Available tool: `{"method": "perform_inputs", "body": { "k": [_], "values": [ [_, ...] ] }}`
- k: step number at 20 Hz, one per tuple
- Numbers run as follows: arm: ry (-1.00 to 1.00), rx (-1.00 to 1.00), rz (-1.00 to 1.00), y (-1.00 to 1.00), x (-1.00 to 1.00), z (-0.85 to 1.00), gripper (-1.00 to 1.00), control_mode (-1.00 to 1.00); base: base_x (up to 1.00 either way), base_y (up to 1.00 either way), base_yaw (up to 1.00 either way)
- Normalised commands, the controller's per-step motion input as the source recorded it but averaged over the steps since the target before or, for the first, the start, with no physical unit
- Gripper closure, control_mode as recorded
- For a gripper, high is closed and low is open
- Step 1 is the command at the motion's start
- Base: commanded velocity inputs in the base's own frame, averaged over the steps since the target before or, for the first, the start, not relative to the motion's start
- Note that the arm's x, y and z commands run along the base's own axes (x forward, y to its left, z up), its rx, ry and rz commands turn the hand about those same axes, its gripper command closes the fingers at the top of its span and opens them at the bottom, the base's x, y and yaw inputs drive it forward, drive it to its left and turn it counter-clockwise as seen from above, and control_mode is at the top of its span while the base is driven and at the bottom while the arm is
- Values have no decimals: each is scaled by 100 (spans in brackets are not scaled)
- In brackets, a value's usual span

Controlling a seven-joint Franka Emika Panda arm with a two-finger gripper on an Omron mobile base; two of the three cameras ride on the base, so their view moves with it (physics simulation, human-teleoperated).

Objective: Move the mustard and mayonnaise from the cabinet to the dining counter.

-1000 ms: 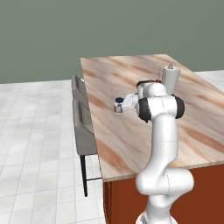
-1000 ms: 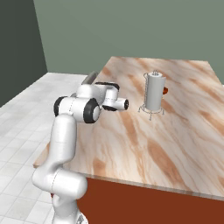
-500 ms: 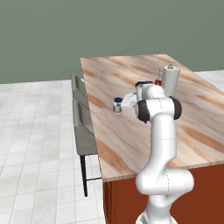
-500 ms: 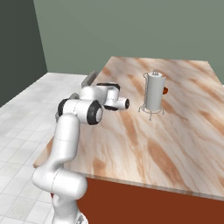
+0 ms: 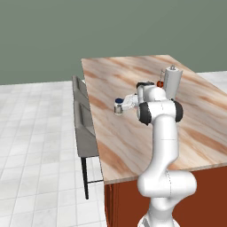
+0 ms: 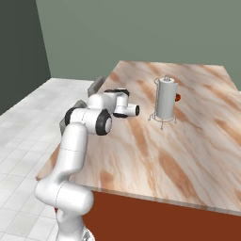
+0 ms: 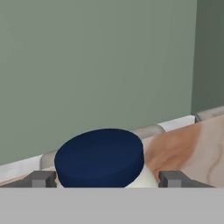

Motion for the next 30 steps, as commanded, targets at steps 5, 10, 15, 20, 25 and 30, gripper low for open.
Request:
{"method": "perform_inputs", "body": {
  "k": [5, 10, 15, 20, 25, 30],
  "values": [
    [0, 0, 0, 4, 0, -26, 100, -100, 0, 0, 0],
    [-1, 0, 0, 1, 0, -22, -100, -100, 0, 0, 0],
    [-4, 0, 0, 1, 0, -15, -100, -100, 0, 0, 0],
    [-7, 0, 0, 0, 0, -6, -100, -100, 0, 0, 0],
    [-7, 0, 0, 0, 0, 0, -100, -100, 0, 0, 0],
    [-2, 0, 0, 0, 0, 0, -100, -100, 0, 0, 0]
  ]
}}
